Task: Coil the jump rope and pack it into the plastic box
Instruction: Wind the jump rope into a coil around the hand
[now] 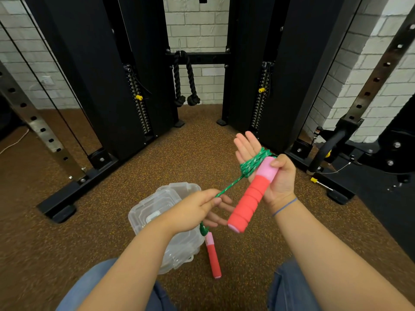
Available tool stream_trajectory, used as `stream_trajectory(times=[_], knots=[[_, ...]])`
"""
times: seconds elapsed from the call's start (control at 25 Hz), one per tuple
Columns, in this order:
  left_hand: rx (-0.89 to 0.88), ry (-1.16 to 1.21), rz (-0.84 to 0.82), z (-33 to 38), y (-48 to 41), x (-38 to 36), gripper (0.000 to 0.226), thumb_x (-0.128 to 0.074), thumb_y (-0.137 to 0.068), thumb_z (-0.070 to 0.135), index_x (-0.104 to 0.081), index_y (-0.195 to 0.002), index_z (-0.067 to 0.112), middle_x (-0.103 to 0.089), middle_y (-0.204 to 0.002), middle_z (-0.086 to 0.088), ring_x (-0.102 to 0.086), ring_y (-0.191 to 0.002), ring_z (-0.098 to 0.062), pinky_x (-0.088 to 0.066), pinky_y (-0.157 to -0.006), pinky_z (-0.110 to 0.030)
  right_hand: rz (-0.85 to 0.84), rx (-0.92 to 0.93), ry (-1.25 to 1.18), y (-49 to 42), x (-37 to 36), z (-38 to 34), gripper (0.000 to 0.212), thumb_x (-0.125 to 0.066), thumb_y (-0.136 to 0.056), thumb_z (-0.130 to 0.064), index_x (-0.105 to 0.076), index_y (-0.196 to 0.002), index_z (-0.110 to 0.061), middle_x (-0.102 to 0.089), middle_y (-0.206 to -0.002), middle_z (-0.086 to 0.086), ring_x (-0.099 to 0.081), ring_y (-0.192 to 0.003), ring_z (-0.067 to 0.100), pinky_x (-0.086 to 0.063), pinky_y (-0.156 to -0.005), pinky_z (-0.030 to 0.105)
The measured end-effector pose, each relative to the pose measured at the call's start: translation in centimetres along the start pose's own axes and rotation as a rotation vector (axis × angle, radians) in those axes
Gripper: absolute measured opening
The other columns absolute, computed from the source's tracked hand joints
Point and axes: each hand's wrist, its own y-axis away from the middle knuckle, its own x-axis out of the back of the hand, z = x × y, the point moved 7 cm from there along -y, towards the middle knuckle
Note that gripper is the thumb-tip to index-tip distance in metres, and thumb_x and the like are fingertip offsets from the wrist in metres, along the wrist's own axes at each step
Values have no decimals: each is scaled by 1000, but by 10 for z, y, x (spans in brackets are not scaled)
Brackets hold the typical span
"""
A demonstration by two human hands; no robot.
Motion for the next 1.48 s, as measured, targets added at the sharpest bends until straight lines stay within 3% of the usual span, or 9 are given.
stream_trajectory(times=[0.4, 0.56, 0.72, 0.84, 0.96, 1.08, 1.2, 1.36, 1.48], knots=[[8, -50, -13, 6, 8, 3, 26, -30, -101, 18, -55, -106, 15, -69, -101, 8, -71, -74, -17, -56, -63, -27, 90, -56, 134, 3, 24, -7, 93, -62, -45, -9, -45, -136, 1, -47, -142, 20, -46, -132, 29, -29, -112, 42], [-64, -116, 75, 12, 8, 8, 23, -40, -99, 21, -61, -98, 12, -74, -86, 1, -58, -47, -11, -41, -39, -16, 75, -276, 633, 12, 22, 23, 89, -52, -51, -1, -40, -140, -3, -50, -141, 13, -51, -128, 23, -38, -109, 31], [-190, -294, 228, 20, 11, 23, 20, -52, -93, 26, -69, -89, 16, -67, -59, 4, -53, -51, -4, -45, -59, -18, -65, -502, 1095, 24, 17, 52, 80, -41, -61, 2, -39, -140, -9, -51, -135, 5, -52, -125, 17, -42, -104, 25], [-194, -355, 340, 16, 12, 32, 14, -66, -83, 29, -72, -83, 16, -69, -66, 9, -63, -61, -5, -52, -73, -30, -97, -589, 1372, 30, 18, 60, 55, -50, -59, -4, -67, -104, -31, -67, -78, -12, -58, -67, 3, -44, -58, 14], [-229, -468, 482, 21, 16, 40, 18, -78, -68, 38, -70, -66, 22, -67, -62, 7, -55, -56, -8, -47, -57, -34, -100, -679, 1548, 36, 14, 64, 11, -56, -58, -9, -51, -55, -18, -46, -41, -12, -41, -37, 1, -32, -48, 22], [-252, -586, 620, 27, 22, 50, 34, -80, -52, 52, -60, -55, 25, -49, -47, 10, -44, -51, -7, -31, -50, -23, -224, -823, 1435, 44, 9, 78, 13, -49, -65, 3, -60, -68, -3, -65, -58, -4, -63, -54, 2, -45, -53, 16], [-325, -616, 607, 31, 23, 52, 44, -74, -44, 65, -53, -53, 27, -43, -51, 13, -43, -58, -6, -30, -53, -20, -327, -909, 1232, 51, 5, 86, 25, -50, -53, -3, -64, -73, -2, -66, -66, 11, -67, -59, 17, -52, -66, 26], [-371, -344, 553, 27, 17, 54, 38, -76, -47, 52, -52, -52, 23, -40, -53, 11, -39, -55, -5, -28, -52, -16, -418, -877, 857, 58, -12, 95, 32, -49, -46, -12, -67, -71, -6, -65, -59, 11, -68, -58, 21, -43, -101, 41], [-342, -150, 483, 17, 10, 55, 39, -79, -56, 49, -50, -51, 23, -40, -47, 11, -32, -48, -2, -27, -48, -17, -501, -827, 619, 59, -31, 101, 35, -59, -42, -17, -65, -73, -3, -64, -57, 6, -67, -58, 21, -38, -105, 43]])
